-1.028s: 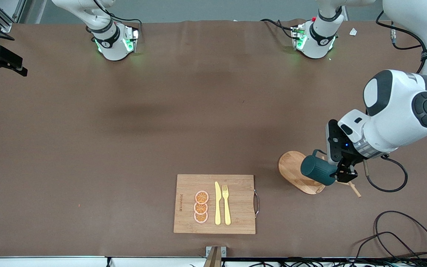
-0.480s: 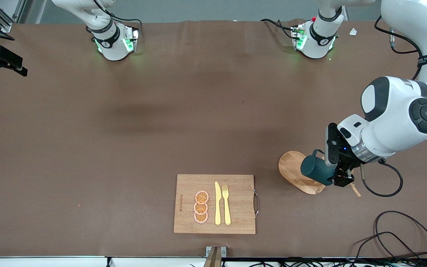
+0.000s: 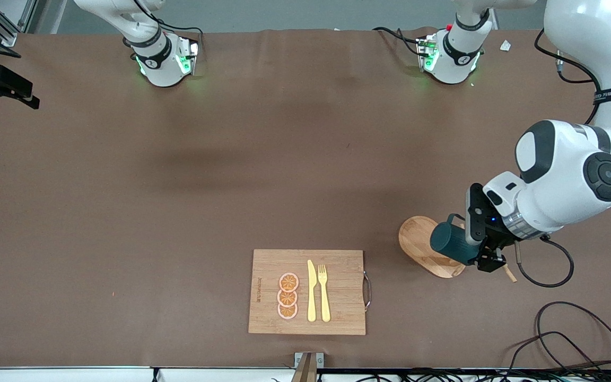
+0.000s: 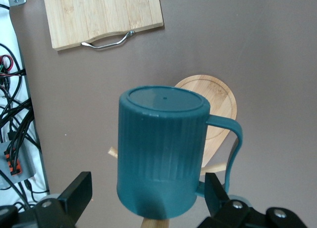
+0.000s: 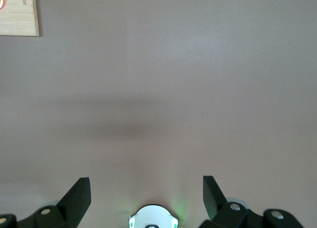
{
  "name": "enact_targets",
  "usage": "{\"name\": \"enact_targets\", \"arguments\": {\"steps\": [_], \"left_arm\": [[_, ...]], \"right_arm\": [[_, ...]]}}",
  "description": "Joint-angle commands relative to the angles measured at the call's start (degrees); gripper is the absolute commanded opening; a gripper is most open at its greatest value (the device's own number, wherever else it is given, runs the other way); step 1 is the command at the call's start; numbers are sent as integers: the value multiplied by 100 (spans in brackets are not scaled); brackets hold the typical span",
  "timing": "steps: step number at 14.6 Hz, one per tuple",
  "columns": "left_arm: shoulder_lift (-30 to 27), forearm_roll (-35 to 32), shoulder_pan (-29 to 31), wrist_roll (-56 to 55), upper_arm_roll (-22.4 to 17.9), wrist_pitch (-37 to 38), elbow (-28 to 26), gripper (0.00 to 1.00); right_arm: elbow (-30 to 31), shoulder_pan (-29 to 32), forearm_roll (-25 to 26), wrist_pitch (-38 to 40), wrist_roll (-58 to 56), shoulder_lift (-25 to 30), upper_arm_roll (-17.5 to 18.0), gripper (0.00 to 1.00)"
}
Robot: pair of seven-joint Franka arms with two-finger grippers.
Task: Transfer cup from left to right arm and place
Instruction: 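Close the left gripper around the teal mug body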
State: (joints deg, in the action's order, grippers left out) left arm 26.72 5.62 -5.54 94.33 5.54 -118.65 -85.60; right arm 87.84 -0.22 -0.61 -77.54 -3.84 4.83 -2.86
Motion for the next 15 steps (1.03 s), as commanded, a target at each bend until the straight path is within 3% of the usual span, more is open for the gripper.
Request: {"name": "enact_targets", "arguments": {"steps": [1, 15], "left_arm": [[149, 211, 124, 270, 18, -26, 104, 100], [316, 431, 168, 376, 18, -114, 96, 99]], "right_arm": [[40, 83, 61, 20, -64, 27, 40, 100], [40, 84, 61, 20, -64, 27, 40, 100]]}}
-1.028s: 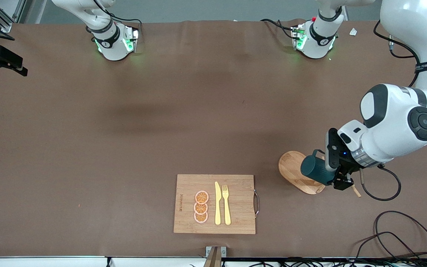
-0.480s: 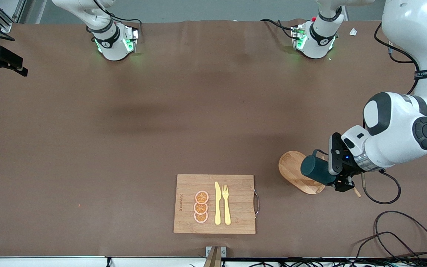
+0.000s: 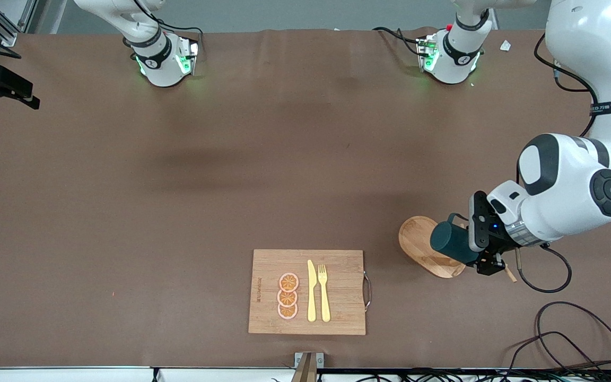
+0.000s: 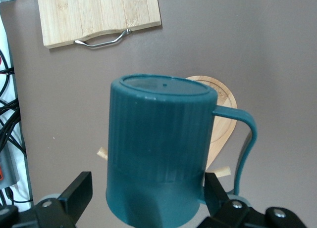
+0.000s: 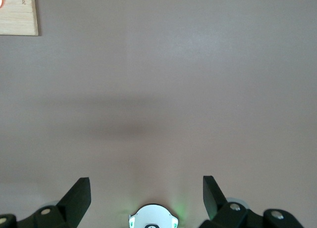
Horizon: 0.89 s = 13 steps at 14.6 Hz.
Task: Transfer cup from left to right arm and place
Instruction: 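Close the left gripper around the teal mug body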
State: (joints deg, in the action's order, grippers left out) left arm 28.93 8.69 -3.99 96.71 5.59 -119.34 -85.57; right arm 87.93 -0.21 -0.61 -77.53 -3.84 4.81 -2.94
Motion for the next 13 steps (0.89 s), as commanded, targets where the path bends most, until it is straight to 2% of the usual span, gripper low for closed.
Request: {"name": "enact_targets", "arguments": {"steps": [1, 8, 10, 12, 13], "left_arm": [[130, 159, 13, 138, 12, -45, 93, 99], [201, 326, 22, 199, 12, -45, 84, 98], [209, 326, 22, 225, 12, -45, 84, 91], [209, 317, 13, 383, 12, -45, 93, 65], [209, 317, 13, 427, 12, -45, 93, 57]], "right_arm": [[31, 82, 61, 18, -64, 29, 48, 100], [40, 82, 61, 18, -64, 29, 48, 100], [40, 82, 61, 18, -64, 29, 48, 100], [40, 82, 61, 18, -64, 29, 48, 100], [40, 82, 61, 18, -64, 29, 48, 100]]}}
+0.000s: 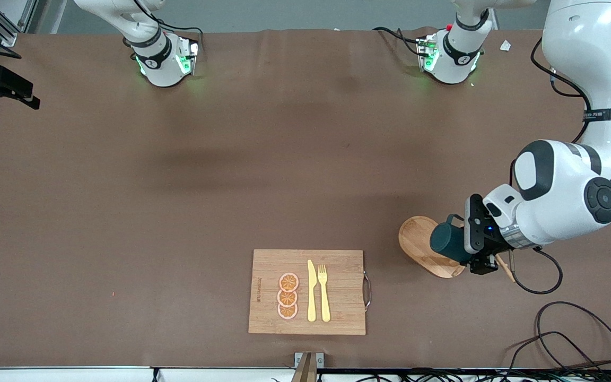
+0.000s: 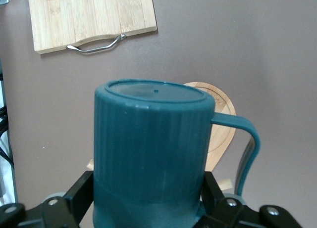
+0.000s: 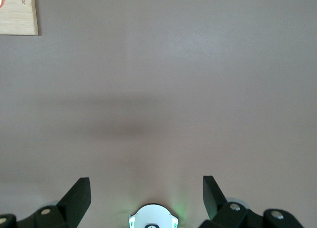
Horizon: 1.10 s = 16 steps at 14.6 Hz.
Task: Transfer cup from left to right arm and place
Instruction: 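Close the left gripper around the teal mug body, then lift the mug off the stand with the left gripper toward the table middle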
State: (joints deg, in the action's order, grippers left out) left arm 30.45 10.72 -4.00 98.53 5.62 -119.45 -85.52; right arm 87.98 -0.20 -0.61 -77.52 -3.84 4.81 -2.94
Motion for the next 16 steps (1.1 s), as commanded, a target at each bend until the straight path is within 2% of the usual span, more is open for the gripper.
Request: {"name": "enact_targets", "arguments": {"steps": [1, 10, 16], "left_arm": [[57, 114, 13, 246, 9, -26, 96, 55], [-145, 123, -128, 79, 27, 62, 149, 56], [-320, 79, -162, -307, 229, 334, 228, 56]], "right_arm": [[35, 82, 61, 17, -64, 29, 48, 100], [35, 82, 61, 17, -64, 29, 48, 100], [35, 82, 61, 17, -64, 29, 40, 100]]}}
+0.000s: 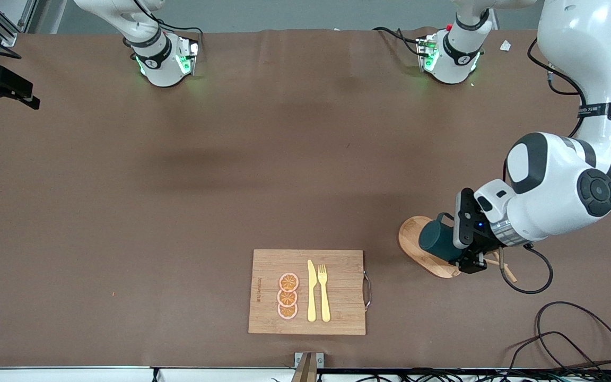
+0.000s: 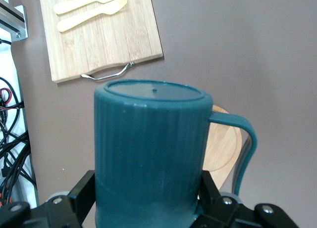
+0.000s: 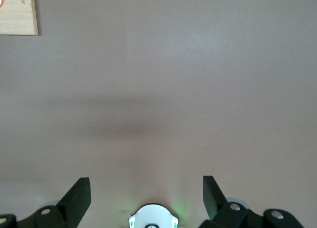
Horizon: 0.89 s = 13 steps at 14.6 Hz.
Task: Transfer cup from left to right arm and place
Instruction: 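Lift the mug off the stand with the left gripper toward the table middle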
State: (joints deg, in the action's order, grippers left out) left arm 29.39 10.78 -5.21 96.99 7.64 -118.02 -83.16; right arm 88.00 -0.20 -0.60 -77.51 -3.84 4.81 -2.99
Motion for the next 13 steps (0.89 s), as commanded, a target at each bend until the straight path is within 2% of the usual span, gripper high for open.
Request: {"name": "enact_targets", "arguments": {"steps": [1, 4, 10, 12, 13], "left_arm": [[-258, 38, -50, -250, 88, 296, -7, 57], [-442, -40, -260, -461, 115, 394, -7, 58], [-619, -1349, -1024, -778, 194, 403, -7, 58], [-610, -1595, -1262, -866, 194, 394, -7, 57], [-593, -1814, -1428, -893, 202, 394, -7, 55]], "right_arm": [[33, 81, 60, 17, -64, 29, 35, 100], [33, 81, 60, 26, -64, 29, 26, 100], [33, 81, 52, 17, -56, 29, 26, 100], [50, 90, 34, 8, -55, 29, 18, 100], [68, 90, 25, -9, -56, 29, 18, 100]]}}
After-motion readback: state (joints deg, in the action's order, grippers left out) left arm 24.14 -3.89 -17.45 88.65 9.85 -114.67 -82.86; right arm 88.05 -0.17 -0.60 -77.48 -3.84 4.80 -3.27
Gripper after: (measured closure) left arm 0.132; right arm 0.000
